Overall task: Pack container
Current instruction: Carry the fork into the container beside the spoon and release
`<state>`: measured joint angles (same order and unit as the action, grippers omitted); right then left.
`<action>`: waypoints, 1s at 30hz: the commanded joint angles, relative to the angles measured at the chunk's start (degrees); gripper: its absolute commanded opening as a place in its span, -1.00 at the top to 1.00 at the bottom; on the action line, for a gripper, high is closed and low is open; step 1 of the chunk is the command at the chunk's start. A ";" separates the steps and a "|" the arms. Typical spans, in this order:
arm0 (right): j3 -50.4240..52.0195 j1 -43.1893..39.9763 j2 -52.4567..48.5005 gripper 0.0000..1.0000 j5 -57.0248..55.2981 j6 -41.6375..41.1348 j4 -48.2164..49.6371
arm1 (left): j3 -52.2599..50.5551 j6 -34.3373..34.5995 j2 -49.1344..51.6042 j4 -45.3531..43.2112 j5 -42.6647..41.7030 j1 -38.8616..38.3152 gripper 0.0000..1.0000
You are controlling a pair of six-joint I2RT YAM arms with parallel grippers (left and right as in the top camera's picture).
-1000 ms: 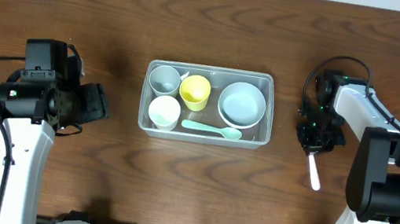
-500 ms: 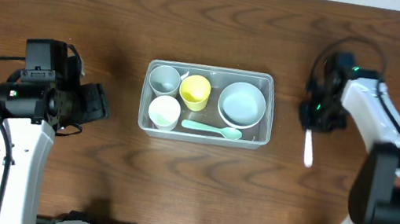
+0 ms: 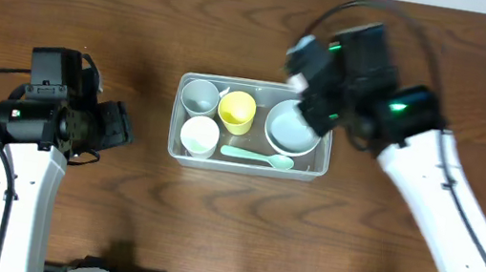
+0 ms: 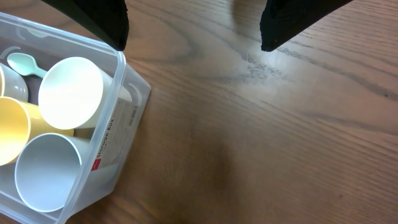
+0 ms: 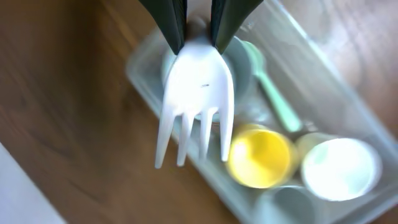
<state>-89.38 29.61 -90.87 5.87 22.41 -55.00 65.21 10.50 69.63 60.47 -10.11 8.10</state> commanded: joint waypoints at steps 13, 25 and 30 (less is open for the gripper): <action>0.68 10.14 -16.02 0.97 0.39 7.65 -0.96 | -0.37 0.13 -0.46 0.31 0.68 0.24 -0.37; 0.68 10.45 -16.87 0.81 0.39 6.80 -3.19 | -0.39 0.13 -0.46 0.28 0.66 0.24 -0.37; 0.68 10.43 -16.87 0.63 0.39 6.80 -3.96 | -0.37 0.13 -0.46 0.28 0.66 0.24 -0.37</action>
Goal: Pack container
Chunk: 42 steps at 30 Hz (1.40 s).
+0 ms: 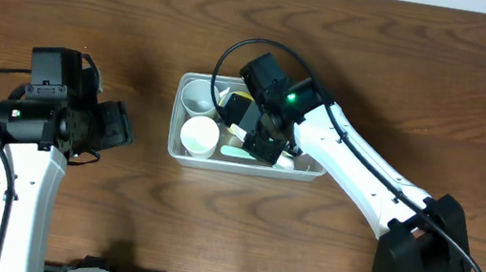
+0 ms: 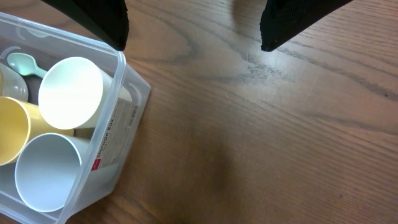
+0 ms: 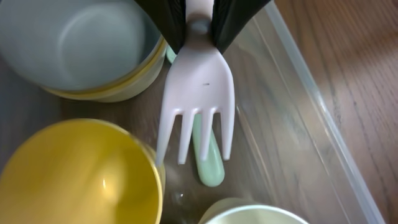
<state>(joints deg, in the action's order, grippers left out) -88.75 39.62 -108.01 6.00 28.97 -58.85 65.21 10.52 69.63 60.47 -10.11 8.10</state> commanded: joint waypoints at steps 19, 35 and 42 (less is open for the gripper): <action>0.04 -3.76 3.15 0.59 -3.56 -20.52 9.53 | -0.37 -0.42 -0.46 -1.01 0.66 0.11 -0.37; 0.04 -32.46 16.04 -0.57 -11.17 -46.38 14.71 | 0.39 -8.59 1.42 -16.22 9.79 -15.13 -0.70; 0.04 -43.58 16.02 -0.98 -11.17 -49.33 11.50 | 0.37 -12.68 3.82 -15.15 9.77 -15.41 -0.96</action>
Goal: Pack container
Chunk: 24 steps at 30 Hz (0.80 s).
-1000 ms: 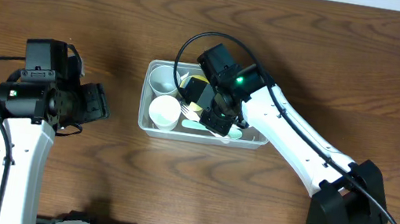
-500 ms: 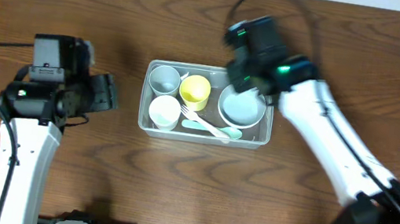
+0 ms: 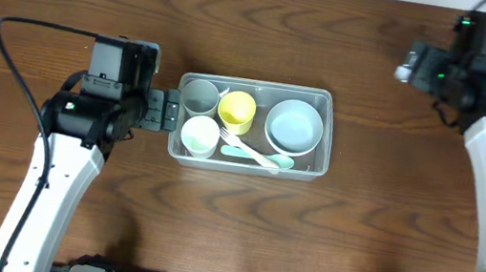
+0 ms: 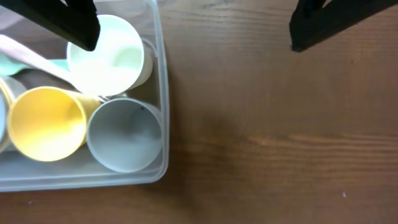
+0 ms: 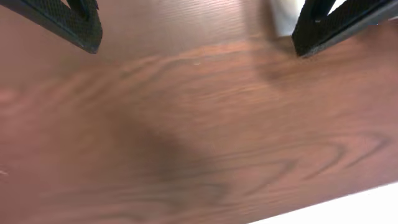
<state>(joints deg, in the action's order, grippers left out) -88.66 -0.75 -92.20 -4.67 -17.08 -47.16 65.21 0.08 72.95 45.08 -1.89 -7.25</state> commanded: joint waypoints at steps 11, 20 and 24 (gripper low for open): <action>-0.04 -11.02 0.85 -0.98 -1.11 0.28 -7.08 | 0.39 -2.10 -0.48 0.94 0.83 -0.07 -0.96; 7.30 -9.86 11.28 -0.98 -1.14 -0.26 -4.96 | -0.37 -1.57 -11.87 0.79 -0.24 -0.07 -0.96; 19.54 -8.57 20.52 -0.99 -1.22 0.00 0.81 | -4.20 -1.55 -20.31 -0.31 -0.28 -0.09 -0.96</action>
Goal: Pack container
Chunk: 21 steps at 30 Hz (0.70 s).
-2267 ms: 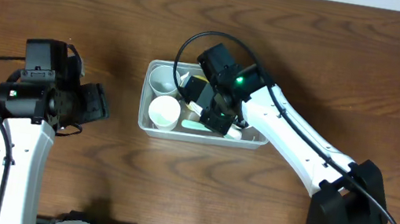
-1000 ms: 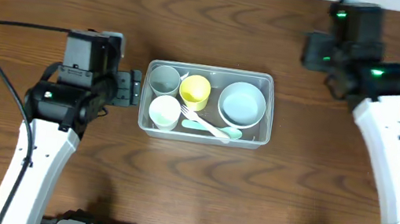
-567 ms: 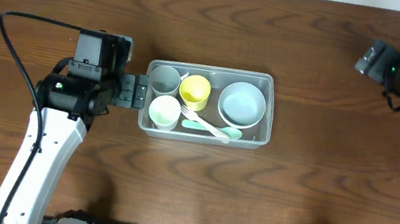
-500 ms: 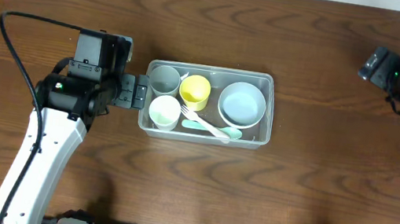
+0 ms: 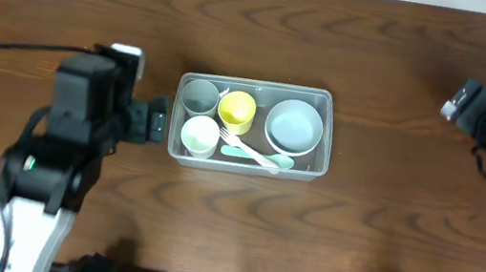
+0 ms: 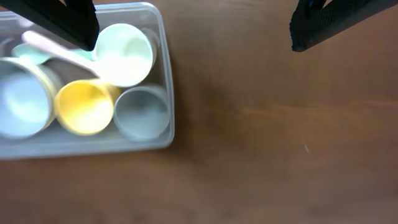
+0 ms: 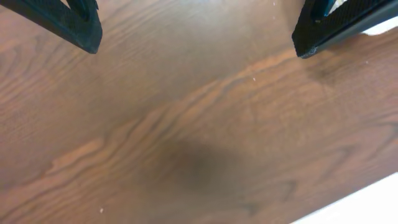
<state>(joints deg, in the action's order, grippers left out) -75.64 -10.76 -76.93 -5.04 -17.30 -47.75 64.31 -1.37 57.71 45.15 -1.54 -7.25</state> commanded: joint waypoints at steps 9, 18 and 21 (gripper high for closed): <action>34.12 8.41 31.34 -0.99 -0.96 0.13 8.26 | -21.20 5.90 -28.48 -2.82 -0.61 -0.09 -0.96; 45.29 12.24 48.11 -0.99 -0.52 -7.52 5.46 | -28.04 10.25 -40.94 -1.38 -0.57 -0.07 -0.96; 45.55 12.24 48.00 -0.99 -0.55 -10.14 5.42 | -28.04 10.25 -40.94 -1.31 -0.57 -0.07 -0.96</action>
<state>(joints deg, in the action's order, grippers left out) -30.44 0.80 -29.12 -5.41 -22.74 -42.37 36.56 7.77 17.08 43.81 -1.56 -7.25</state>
